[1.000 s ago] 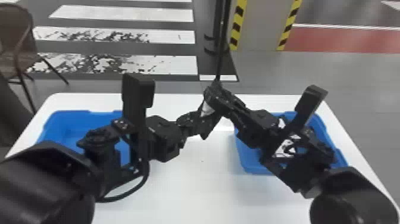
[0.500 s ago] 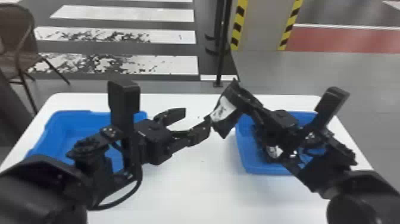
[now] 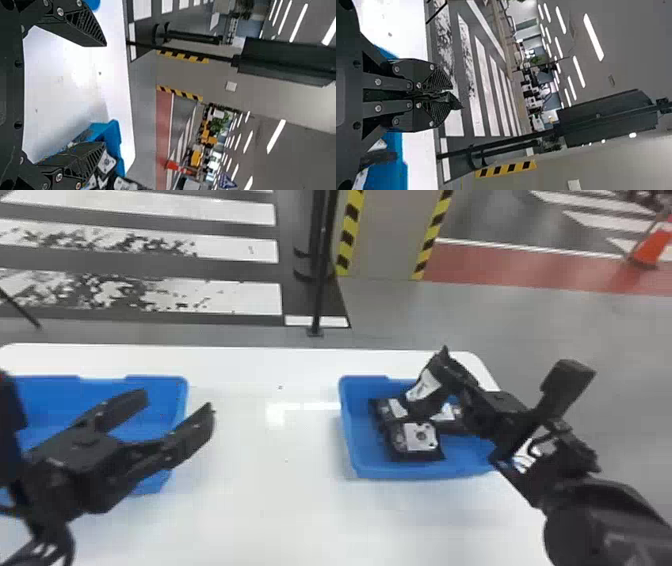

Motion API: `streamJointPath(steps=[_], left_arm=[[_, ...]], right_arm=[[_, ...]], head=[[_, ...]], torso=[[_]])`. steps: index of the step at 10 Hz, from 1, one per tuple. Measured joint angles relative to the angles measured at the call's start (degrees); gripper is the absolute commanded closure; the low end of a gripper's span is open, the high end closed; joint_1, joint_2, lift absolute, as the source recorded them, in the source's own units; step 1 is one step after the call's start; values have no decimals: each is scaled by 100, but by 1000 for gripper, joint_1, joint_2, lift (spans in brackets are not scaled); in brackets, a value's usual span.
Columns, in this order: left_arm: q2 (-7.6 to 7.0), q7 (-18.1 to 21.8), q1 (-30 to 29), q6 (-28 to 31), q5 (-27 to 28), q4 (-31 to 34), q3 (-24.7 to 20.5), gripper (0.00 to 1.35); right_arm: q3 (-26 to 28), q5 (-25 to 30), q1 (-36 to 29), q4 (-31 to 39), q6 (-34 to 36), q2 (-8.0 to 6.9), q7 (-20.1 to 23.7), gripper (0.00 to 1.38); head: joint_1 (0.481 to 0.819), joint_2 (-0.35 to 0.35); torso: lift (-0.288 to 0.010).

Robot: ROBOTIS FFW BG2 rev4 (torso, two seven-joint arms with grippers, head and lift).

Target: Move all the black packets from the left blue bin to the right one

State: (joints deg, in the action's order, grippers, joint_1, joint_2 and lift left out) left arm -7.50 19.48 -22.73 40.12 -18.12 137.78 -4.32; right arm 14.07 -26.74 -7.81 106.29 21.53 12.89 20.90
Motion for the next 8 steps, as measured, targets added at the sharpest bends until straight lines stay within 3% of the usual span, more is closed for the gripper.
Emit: streamJointPath(steps=[1, 2, 3, 4, 6, 8], left_arm=[[138, 4, -335, -186, 2, 101, -460, 160], [265, 5, -631, -460, 5, 213, -845, 154], [375, 25, -908, -907, -27, 271, -1137, 154], [487, 34, -1182, -1411, -81, 287, -1370, 156], [671, 39, -1613, -2029, -107, 292, -1680, 160], [717, 103, -1836, -2290, -107, 292, -1758, 160]], right_arm=[[29, -12, 152, -360, -2, 88, -7, 1039], [85, 64, 299, -629, -2, 123, -18, 529], [188, 218, 324, -726, -2, 129, -120, 128], [273, 394, 177, -615, -13, 128, -327, 71], [348, 754, -560, 237, -93, 107, -613, 159], [352, 1125, -1692, 1506, -324, -88, -623, 162]], head=[[695, -161], [695, -134], [695, -125], [695, -124], [695, -102], [695, -66]], torso=[[-140], [-140], [-140], [-140], [-140], [-140]])
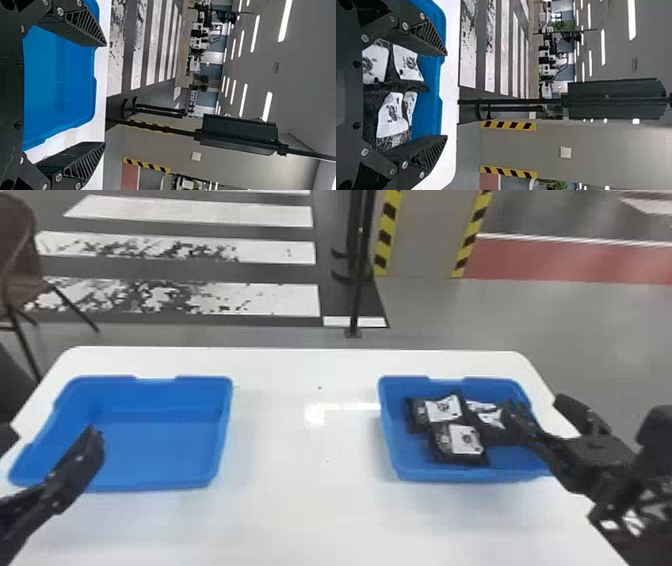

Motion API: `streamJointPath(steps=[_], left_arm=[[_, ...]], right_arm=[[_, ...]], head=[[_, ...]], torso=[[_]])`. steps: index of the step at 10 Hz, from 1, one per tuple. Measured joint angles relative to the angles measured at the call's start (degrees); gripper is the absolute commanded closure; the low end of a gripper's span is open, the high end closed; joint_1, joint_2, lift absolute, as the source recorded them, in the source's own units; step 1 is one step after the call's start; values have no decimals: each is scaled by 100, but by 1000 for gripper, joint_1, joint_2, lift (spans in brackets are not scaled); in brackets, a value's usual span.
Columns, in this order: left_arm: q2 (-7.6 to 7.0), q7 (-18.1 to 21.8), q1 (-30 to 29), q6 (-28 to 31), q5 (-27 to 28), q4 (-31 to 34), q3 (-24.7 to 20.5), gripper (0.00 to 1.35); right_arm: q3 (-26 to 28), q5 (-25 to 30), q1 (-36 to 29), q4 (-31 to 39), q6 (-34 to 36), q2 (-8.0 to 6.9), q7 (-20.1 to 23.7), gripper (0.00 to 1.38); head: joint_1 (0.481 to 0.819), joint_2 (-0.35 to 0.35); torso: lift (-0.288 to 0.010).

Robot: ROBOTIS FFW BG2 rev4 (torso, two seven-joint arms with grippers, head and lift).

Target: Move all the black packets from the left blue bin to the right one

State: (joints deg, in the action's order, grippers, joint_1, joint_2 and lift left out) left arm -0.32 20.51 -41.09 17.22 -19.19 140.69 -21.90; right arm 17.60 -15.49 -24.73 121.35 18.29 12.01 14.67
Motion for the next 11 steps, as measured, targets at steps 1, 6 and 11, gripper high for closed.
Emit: streamJointPath(steps=[1, 6, 11], left_arm=[[25, 37, -80, -130, 13, 0, -44, 160], [32, 120, -737, -703, 110, 0, -43, 162], [32, 82, -315, -776, 402, -339, 482, 162]], right_arm=[[0, 78, -579, 544, -227, -178, -13, 162], [-187, 651, -3049, 2882, -1036, -947, -348, 162], [-710, 598, -2700, 2236, -1251, -874, -342, 163]], head=[[695, -39], [695, 48], [695, 41]], torso=[[-140], [-140], [-140]])
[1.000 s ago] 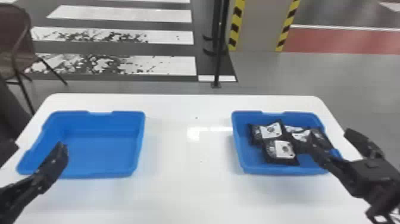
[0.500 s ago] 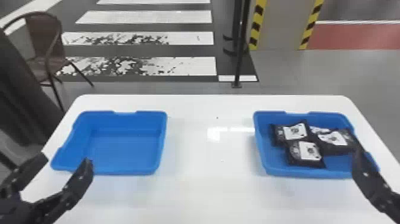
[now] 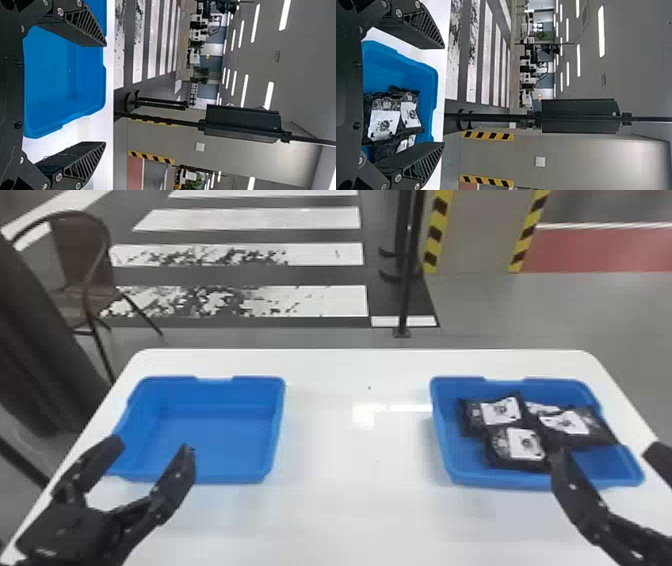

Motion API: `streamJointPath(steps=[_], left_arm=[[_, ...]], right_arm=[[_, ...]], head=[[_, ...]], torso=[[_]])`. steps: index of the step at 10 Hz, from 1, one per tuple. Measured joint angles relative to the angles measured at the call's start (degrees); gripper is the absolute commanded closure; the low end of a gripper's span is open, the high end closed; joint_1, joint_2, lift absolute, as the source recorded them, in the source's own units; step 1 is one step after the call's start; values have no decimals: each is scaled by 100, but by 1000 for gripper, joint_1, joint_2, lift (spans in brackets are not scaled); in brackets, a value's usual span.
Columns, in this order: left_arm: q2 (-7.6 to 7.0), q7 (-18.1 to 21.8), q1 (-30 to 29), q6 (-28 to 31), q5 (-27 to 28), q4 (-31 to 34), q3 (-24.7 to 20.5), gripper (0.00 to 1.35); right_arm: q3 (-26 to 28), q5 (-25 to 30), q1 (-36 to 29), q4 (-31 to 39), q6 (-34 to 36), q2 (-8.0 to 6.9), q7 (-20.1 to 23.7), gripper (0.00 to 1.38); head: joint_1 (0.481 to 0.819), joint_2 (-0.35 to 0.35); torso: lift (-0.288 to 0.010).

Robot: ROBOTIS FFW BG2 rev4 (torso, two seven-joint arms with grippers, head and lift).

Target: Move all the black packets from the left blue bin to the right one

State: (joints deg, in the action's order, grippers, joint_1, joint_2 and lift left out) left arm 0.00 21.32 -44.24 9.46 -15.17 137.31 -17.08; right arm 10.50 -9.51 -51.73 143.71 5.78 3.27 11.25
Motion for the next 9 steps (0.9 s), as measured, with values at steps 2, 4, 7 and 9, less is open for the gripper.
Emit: streamJointPath(steps=[2, 4, 7, 9], left_arm=[[0, -39, 202, -65, -35, -151, 163, 162], [0, -49, 258, -66, -47, -226, 225, 162], [0, -49, 272, -60, -49, -256, 202, 162], [0, -49, 269, -43, -49, -278, 204, 162]], right_arm=[[-106, -75, 194, -172, -82, 44, 0, 163], [-113, -124, 245, -201, -100, 58, 0, 163], [-138, -161, 252, -211, -101, 73, 0, 163], [-156, -182, 253, -217, -101, 93, 0, 163]], head=[[695, 36], [695, 30], [695, 36], [695, 39]], torso=[[-140], [-140], [-140], [-140]])
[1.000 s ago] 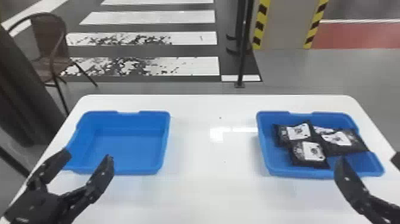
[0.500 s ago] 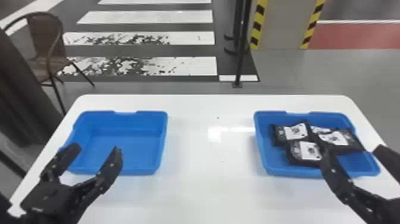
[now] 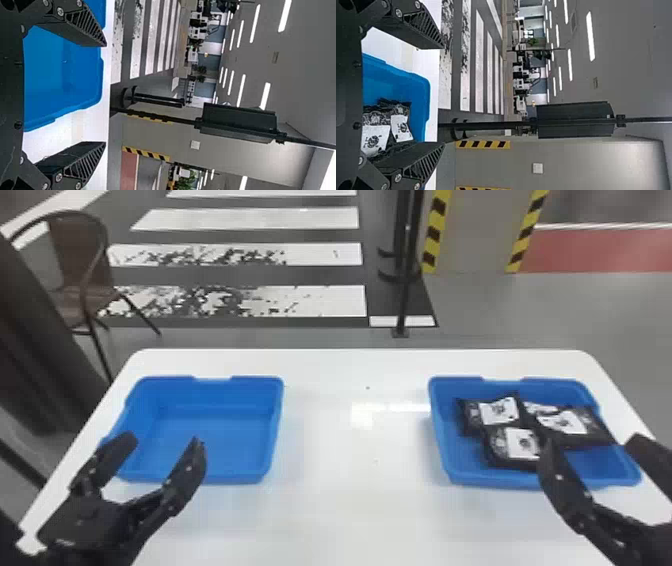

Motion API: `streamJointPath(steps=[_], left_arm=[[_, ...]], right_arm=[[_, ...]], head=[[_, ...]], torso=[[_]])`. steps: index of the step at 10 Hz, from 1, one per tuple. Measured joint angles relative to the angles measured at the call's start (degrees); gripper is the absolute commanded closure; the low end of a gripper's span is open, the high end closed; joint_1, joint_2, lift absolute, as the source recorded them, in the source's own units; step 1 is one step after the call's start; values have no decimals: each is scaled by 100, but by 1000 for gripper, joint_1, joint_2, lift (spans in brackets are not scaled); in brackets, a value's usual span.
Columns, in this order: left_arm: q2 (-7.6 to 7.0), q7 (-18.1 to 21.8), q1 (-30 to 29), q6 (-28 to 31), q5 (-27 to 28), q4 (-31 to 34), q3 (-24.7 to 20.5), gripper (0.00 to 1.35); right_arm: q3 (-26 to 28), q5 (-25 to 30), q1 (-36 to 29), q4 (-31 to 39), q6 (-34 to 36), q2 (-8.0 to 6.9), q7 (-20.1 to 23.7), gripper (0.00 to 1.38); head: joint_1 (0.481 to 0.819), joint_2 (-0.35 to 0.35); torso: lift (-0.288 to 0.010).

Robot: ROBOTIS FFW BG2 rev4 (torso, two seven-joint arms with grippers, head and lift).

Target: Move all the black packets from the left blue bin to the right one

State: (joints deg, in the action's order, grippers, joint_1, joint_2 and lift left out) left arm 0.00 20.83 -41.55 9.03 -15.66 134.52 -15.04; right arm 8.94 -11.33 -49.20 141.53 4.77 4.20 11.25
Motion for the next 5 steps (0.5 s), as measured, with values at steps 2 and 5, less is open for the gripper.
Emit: streamJointPath(steps=[2, 5], left_arm=[[0, 0, -6, 33, -15, -2, 7, 162], [0, 0, -7, 39, -23, -2, 25, 162]], right_arm=[[-21, -32, 17, -13, 0, 11, 0, 163], [-37, -64, 18, -18, 0, 19, 0, 163]], head=[[695, 40], [695, 40]], torso=[[-140], [-140]])
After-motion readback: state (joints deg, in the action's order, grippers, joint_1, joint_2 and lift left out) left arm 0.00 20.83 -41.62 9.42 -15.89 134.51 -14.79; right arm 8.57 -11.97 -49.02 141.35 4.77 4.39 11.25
